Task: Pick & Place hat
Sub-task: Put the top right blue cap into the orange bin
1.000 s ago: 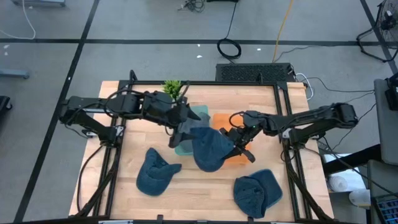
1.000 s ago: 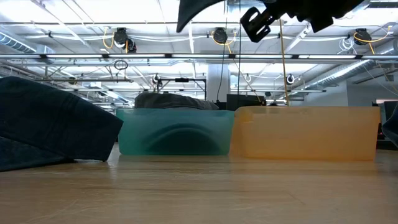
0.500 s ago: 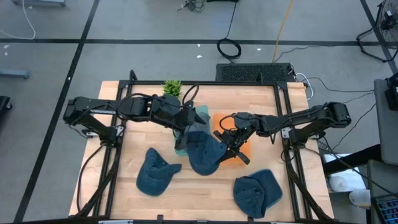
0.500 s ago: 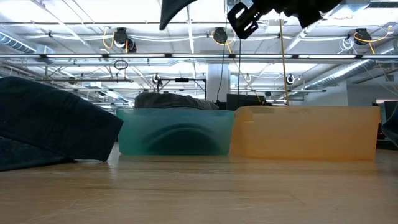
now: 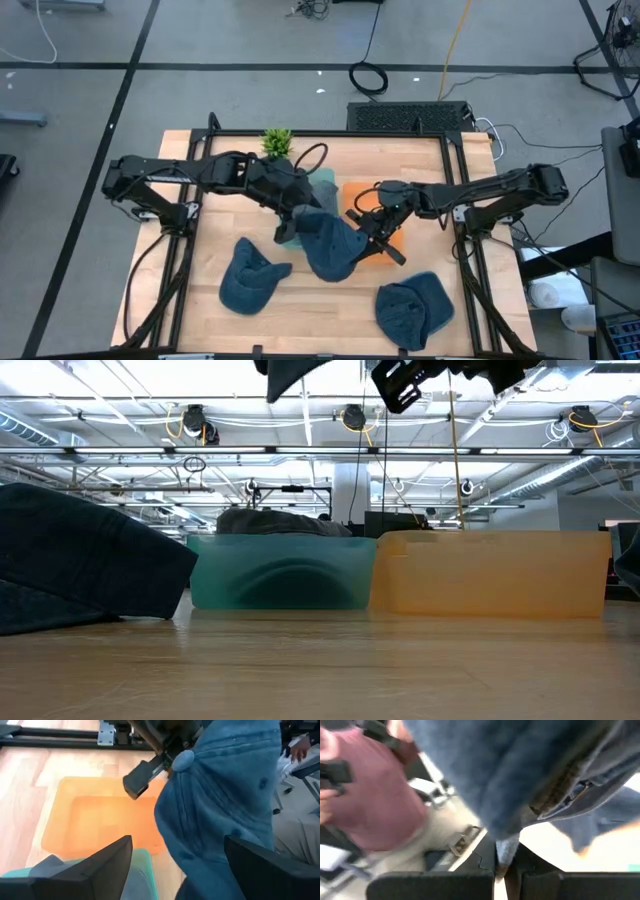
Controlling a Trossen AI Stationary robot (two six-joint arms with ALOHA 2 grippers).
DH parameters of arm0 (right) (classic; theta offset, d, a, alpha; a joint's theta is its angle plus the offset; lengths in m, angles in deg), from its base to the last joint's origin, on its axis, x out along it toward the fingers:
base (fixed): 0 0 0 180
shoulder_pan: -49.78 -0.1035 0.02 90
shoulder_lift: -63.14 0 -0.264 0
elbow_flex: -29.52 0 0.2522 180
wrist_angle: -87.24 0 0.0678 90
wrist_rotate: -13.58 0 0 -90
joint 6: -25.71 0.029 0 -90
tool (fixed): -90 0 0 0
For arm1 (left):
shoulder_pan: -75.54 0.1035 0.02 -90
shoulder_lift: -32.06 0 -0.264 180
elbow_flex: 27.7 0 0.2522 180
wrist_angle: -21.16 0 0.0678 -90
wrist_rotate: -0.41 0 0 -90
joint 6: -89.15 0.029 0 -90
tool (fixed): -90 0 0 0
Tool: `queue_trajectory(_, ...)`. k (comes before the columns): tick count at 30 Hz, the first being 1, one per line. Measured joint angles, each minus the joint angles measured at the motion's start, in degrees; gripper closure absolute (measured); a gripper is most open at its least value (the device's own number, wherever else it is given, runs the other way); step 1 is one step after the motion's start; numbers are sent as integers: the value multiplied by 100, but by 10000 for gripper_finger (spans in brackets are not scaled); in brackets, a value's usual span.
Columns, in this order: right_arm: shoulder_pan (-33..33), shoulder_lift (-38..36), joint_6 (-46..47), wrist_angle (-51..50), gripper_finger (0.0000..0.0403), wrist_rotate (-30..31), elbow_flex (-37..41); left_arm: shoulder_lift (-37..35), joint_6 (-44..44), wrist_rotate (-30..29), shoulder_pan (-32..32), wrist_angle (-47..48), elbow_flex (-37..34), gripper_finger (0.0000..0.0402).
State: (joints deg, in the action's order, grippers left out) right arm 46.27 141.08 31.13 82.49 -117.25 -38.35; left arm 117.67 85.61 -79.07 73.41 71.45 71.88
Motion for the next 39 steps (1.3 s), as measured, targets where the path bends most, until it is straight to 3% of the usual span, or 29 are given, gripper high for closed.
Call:
queue_trajectory(5, 0, -415, -451, -716, 403, 619, 5, -47, 9, 4, 14, 26, 0, 81)
queue_trajectory(13, 0, -926, -651, -949, 403, 802, 7, -60, 26, 12, 148, -78, 0, 70)
queue_trajectory(19, 0, -1011, -871, -1015, 403, 954, 7, -60, -84, 223, 153, -478, 0, 91)
queue_trajectory(24, 0, -1013, -941, -1031, 403, 1081, 7, -60, -503, 409, 153, -673, 0, 169)
queue_trajectory(32, -9, -1013, -958, -1079, 397, 1633, 7, -60, -806, 533, 159, -664, 0, 369)
queue_trajectory(39, -76, -1010, -790, -1085, 381, 1886, 7, -60, -344, 483, 149, -631, 0, 382)
